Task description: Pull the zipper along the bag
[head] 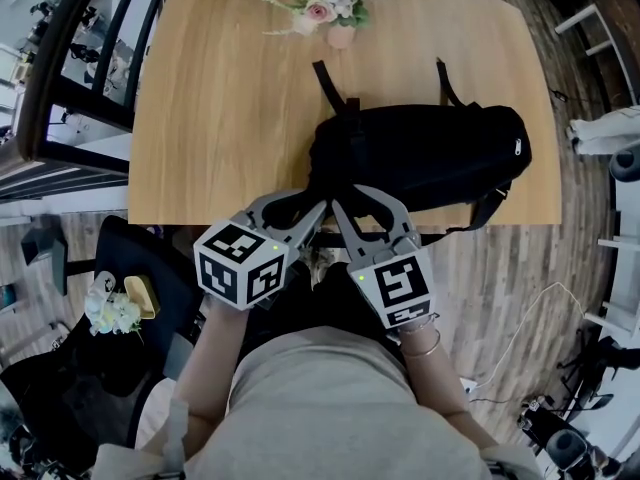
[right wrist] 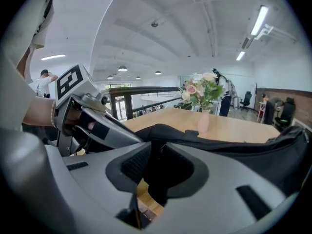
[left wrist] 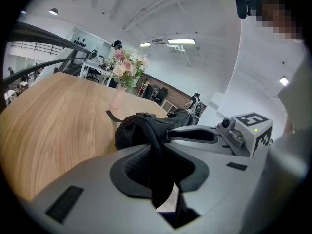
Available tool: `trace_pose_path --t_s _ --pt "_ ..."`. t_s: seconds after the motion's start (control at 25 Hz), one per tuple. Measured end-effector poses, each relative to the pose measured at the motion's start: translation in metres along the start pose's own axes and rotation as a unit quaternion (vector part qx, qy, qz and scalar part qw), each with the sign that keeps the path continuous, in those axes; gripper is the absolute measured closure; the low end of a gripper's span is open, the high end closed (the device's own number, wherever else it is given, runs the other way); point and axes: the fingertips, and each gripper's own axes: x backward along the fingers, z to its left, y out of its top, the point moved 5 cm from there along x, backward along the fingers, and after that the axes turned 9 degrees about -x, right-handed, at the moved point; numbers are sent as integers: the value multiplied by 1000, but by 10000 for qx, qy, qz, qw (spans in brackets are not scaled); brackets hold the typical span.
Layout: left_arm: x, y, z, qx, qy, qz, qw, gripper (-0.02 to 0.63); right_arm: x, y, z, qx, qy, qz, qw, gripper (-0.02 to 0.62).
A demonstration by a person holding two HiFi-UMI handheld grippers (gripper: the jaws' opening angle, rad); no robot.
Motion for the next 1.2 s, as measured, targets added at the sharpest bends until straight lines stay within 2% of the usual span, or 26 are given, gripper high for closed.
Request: trace_pose_path --t_s 0.32,0.68,0.92,1.2 --pt "1 -1 -4 -71 42 12 10000 534 -2 -8 -9 -612 -120 138 9980 503" --pt "0 -3 -4 -151 45 42 9999 535 -2 -11 -11 -927 -332 207 9949 505" --pt "-1 -2 -5 -272 57 87 9996 535 -1 -13 -13 -1085 -355 210 9932 528" --pt "0 -2 -6 -321 0 98 9994 535 1 -14 -17 -1267 -482 165 9906 583"
